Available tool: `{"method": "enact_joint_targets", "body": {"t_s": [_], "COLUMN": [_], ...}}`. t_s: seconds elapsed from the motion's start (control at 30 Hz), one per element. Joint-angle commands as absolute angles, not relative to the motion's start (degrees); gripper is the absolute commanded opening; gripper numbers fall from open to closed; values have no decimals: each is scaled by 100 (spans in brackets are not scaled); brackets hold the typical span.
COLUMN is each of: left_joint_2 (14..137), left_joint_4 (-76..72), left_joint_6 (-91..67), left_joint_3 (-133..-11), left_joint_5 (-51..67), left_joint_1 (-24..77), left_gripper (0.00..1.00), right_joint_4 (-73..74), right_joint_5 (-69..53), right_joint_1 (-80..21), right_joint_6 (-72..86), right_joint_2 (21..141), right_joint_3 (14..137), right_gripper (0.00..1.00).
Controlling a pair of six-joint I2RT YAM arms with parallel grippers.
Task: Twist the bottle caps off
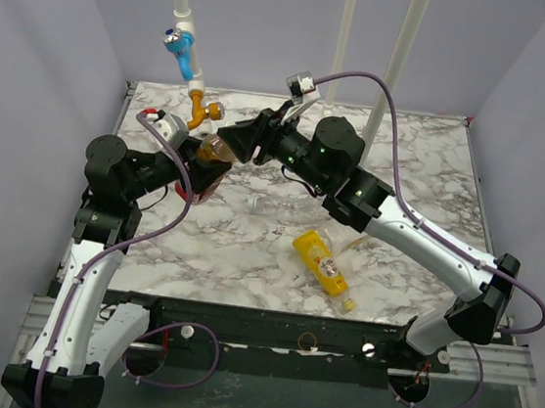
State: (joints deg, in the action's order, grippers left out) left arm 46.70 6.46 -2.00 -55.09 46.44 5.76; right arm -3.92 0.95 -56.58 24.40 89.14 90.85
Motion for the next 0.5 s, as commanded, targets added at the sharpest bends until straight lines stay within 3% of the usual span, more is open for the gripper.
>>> {"method": "enact_joint_targets", "body": {"t_s": [0.0, 0.23, 0.47], "left_joint_2": [4680, 4684, 4625], "left_joint_4": [194, 159, 152], "left_joint_6": [-824, -901, -914], "left_joint_3": [-5482, -5467, -5379], "left_joint_5": [4369, 4463, 4525], "left_joint_1": [608, 632, 672], "left_gripper": [32, 31, 31], "right_joint_4": [-781, -955, -1072], "right_joint_5": [473, 419, 339], "right_joint_1": [-5687, -5696, -5698], "right_joint_6": [2462, 2474, 2532], "right_joint_2": [8821, 8990, 9126], "right_joint_3": [9070, 9169, 9259], "right_gripper": [49, 42, 48]}}
